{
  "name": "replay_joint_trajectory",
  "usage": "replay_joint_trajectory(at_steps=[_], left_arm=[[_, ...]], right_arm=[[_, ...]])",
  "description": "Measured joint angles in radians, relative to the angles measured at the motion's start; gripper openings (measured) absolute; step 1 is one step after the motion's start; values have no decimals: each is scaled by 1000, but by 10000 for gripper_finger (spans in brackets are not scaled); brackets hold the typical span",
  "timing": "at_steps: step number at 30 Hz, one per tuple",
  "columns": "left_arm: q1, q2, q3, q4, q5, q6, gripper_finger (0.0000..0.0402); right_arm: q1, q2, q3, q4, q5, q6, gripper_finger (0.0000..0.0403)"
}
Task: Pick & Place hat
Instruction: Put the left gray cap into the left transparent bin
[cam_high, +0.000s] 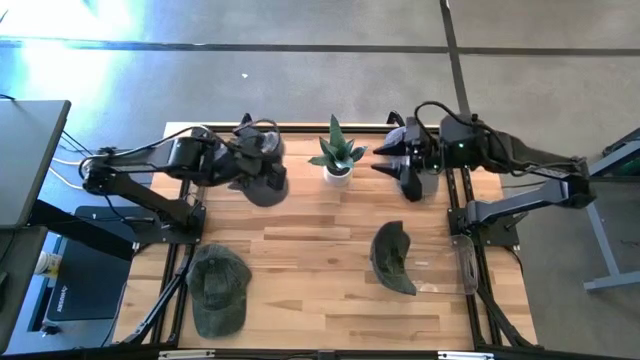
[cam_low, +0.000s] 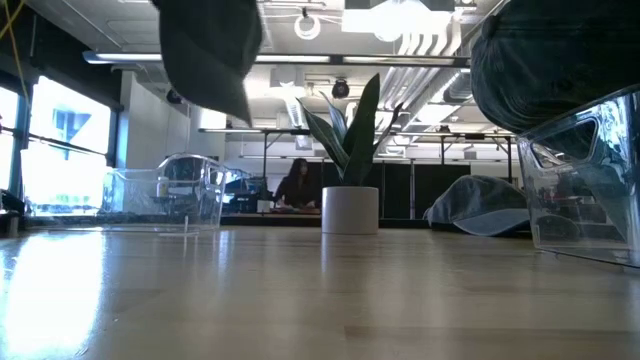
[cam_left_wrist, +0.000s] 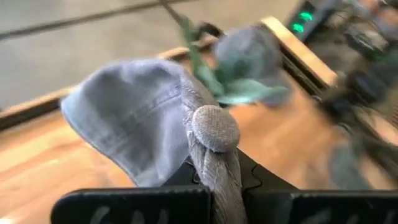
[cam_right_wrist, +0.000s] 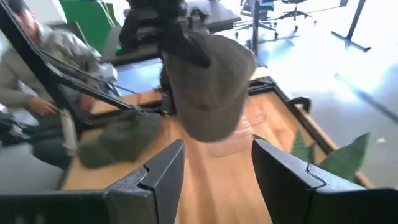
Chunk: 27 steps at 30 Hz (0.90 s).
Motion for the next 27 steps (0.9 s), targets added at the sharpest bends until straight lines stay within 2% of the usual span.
replay_joint_trajectory(at_steps=[5, 12, 15, 19, 27], left_arm=[[59, -1, 2, -170, -49, -126, 0], [137, 43, 1, -370, -111, -132, 0], [165, 75, 1, -406, -145, -128, 0], [177, 132, -17, -395, -223, -86, 0], [224, 270, -105, -308, -251, -38, 0]], right_arm=[[-42, 11, -1, -19, 0, -84, 184], [-76, 6, -1, -77, -5, -159, 184], [-83, -3, -1, -112, -16, -189, 184], [-88, -5, -1, -127, -29, -204, 184], [-89, -12, -1, -125, -30, -186, 184]])
